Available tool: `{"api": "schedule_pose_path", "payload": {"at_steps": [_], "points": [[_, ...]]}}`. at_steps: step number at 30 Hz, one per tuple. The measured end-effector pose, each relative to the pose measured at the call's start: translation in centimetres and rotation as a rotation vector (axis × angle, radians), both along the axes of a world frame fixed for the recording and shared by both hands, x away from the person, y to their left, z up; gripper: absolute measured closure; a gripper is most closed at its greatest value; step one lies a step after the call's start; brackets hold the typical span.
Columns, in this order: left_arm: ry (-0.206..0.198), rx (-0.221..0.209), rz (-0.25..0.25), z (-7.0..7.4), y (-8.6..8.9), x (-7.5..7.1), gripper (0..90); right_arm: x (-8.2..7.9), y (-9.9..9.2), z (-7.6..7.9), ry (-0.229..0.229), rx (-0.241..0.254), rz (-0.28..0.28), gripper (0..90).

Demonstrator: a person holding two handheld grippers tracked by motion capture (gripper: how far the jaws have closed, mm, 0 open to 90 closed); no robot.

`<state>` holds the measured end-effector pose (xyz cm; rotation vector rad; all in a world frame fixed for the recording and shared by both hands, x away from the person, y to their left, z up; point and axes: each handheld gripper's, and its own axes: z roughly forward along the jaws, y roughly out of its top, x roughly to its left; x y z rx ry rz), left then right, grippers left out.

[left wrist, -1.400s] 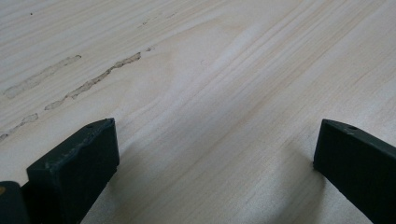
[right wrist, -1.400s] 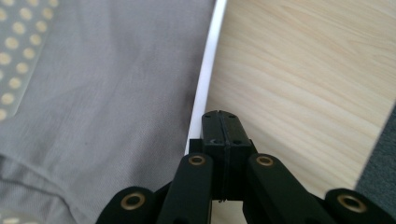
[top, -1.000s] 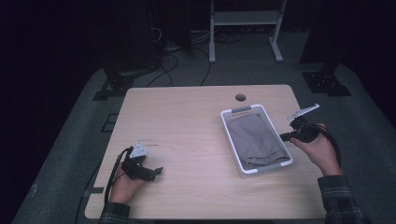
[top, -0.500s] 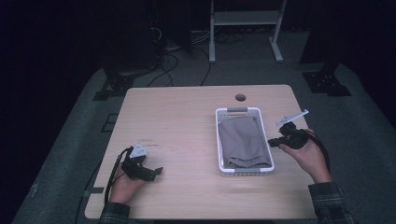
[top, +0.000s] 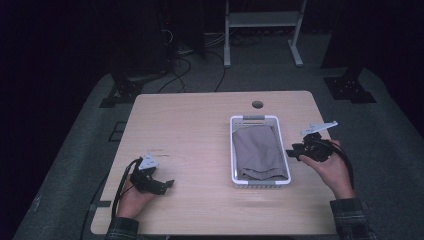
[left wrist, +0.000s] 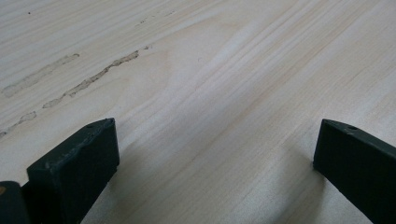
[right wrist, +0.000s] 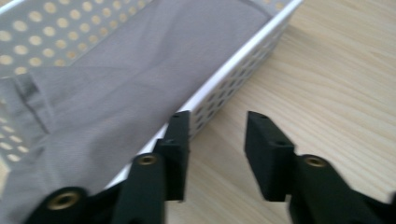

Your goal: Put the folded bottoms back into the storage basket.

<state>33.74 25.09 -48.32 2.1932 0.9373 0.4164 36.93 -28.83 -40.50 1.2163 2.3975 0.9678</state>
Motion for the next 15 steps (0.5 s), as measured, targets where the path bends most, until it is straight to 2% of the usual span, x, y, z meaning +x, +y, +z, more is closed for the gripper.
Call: {"api": "schedule_pose_path", "payload": {"at_steps": [2, 3, 4, 5, 7, 11, 13, 14, 15], "points": [[0.0, 0.0, 0.0, 0.0, 0.0, 0.0, 0.0, 0.2, -0.4, -0.5, -0.032, 0.006, -0.025, 42.4], [0.0, 0.0, 0.0, 0.0, 0.0, 0.0, 0.0, 0.2, -0.4, -0.5, -0.032, 0.006, -0.025, 42.4], [0.0, 0.0, -0.001, 0.0, 0.0, 0.0, 0.0, 0.3, -0.6, -0.8, -0.048, 0.014, -0.036, 36.0], [0.0, -0.001, -0.002, 0.0, 0.0, 0.0, 0.0, 0.3, -0.7, -0.9, -0.053, 0.019, -0.04, 33.3], [0.0, -0.001, -0.002, 0.0, 0.0, 0.0, 0.0, 0.4, -0.8, -1.1, -0.059, 0.024, -0.045, 31.6], [0.001, -0.002, -0.001, 0.0, 0.0, -0.1, 0.0, 0.6, -1.2, -1.8, -0.07, 0.046, -0.061, 22.1], [0.001, -0.002, -0.001, 0.0, 0.0, -0.1, 0.0, 0.6, -1.3, -2.0, -0.07, 0.048, -0.065, 21.2], [0.001, -0.002, -0.002, 0.0, 0.0, -0.1, 0.0, 0.7, -1.4, -2.1, -0.067, 0.049, -0.075, 20.5], [0.001, -0.002, -0.002, 0.0, 0.0, -0.1, 0.0, 0.8, -1.5, -2.5, -0.072, 0.036, -0.107, 18.7]]}}
